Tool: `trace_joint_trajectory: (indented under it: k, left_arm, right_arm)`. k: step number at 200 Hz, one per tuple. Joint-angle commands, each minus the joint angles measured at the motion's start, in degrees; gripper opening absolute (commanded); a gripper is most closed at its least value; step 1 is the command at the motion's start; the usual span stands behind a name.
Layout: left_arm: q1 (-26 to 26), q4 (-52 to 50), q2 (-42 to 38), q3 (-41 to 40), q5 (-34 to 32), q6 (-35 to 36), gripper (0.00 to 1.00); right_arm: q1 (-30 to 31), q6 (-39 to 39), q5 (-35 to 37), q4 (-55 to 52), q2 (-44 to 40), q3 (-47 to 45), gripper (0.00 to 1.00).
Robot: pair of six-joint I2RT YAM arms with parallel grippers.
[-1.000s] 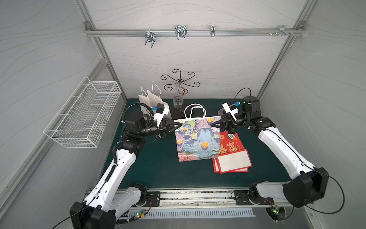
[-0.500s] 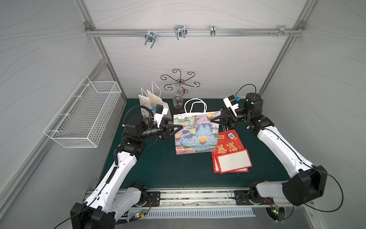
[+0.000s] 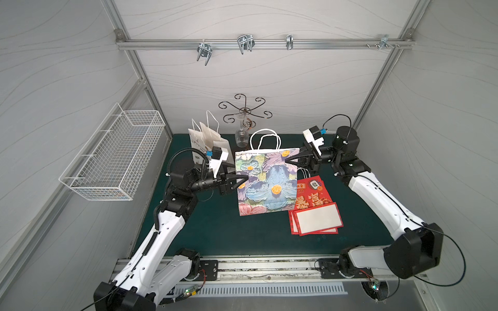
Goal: Put away the paper bag
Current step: Press the paper bag at the center of the board.
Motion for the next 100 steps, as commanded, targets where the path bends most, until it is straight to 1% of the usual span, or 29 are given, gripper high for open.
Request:
trace_joint_trajectory:
  k: [1,7,21,30,43,53,61,67,73,79,86,93,100]
  left_arm:
    - [-0.61,0.93,-0.47,-0.9,1.18,0.53,0.57]
    - [-0.8,0.82,-0.55,-1.16,1.5,0.98,0.51]
    - [-1.09,0.56,-0.78,-1.35,1.75,1.63,0.29]
    - [-1.17,0.58,-0.99,-1.35,1.76,1.92,0.18]
    - [-1.27,0.55,-1.26,-1.41,1.76,2.16,0.09]
    - [-1.35,0.55,-1.43,-1.43,1.82,2.29,0.07]
    - [-1.36,0.44,-1.57,-1.58,1.68,2.38,0.08]
    - [-1.36,0.26,-1.66,-1.76,1.58,2.44,0.11]
    - [-1.35,0.08,-1.77,-1.99,1.13,2.55,0.2]
    - [-1.36,-0.07,-1.94,-2.4,0.39,2.43,0.32]
    - [-1.35,0.07,-2.17,-3.0,-0.19,2.19,0.42]
    - [-1.36,0.61,-2.38,-3.76,-0.31,1.85,0.5]
    - [-1.36,1.31,-2.49,-4.53,-0.4,0.82,0.56]
  right_arm:
    - [0.45,0.33,1.03,1.44,-0.94,0.08,0.0]
    - [0.42,0.29,1.26,1.45,-0.92,0.08,0.0]
    - [0.55,0.03,1.77,1.44,-0.74,0.26,0.0]
    - [0.6,-0.04,1.96,1.38,-0.6,0.43,0.0]
    - [0.6,0.0,2.23,1.38,-0.61,0.44,0.0]
    - [0.59,0.1,2.23,1.31,-0.66,0.52,0.0]
    - [0.59,0.34,2.08,1.27,-0.64,0.62,0.0]
    - [0.65,0.45,2.04,1.26,-0.74,0.7,0.0]
    - [0.64,0.55,2.06,1.26,-0.8,0.79,0.0]
    - [0.68,0.66,2.06,1.26,-0.87,0.84,0.0]
    - [0.69,0.79,2.04,1.28,-1.08,0.88,0.0]
    - [0.7,0.74,2.06,1.19,-1.15,0.93,0.0]
    - [0.67,0.66,2.06,1.04,-1.28,0.97,0.0]
